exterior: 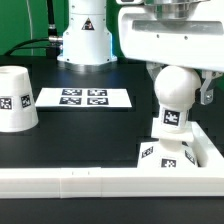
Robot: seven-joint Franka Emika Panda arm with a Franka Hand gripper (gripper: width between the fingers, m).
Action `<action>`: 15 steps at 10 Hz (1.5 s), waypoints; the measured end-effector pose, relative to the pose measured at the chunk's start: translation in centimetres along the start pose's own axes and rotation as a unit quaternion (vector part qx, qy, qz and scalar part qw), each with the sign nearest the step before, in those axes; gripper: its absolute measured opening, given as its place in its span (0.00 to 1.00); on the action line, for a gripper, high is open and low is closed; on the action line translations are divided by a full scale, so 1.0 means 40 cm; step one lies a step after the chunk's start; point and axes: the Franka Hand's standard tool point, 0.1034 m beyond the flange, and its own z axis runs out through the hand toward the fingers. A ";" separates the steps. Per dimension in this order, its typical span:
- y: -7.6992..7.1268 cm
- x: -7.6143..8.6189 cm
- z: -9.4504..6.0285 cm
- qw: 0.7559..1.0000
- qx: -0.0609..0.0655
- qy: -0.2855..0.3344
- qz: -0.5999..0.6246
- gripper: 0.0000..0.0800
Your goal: Assemble lamp
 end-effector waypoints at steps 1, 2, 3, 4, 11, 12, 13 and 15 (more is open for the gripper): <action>-0.001 -0.002 0.000 1.000 0.001 -0.002 0.011 0.72; -0.001 -0.003 0.001 1.000 0.001 -0.002 0.005 0.81; -0.001 -0.004 0.000 1.000 0.000 -0.002 -0.001 0.86; 0.011 -0.015 -0.010 0.999 -0.013 -0.011 -0.049 0.87; 0.091 -0.031 -0.054 0.952 -0.020 -0.025 -0.304 0.87; 0.091 -0.033 -0.051 0.951 -0.021 -0.026 -0.308 0.87; 0.091 -0.033 -0.051 0.951 -0.021 -0.026 -0.308 0.87; 0.092 -0.033 -0.050 0.951 -0.021 -0.026 -0.308 0.87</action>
Offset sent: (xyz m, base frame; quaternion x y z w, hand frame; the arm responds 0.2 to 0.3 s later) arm -0.0237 0.0015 0.0151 -0.0691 -0.0321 -0.1518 0.9855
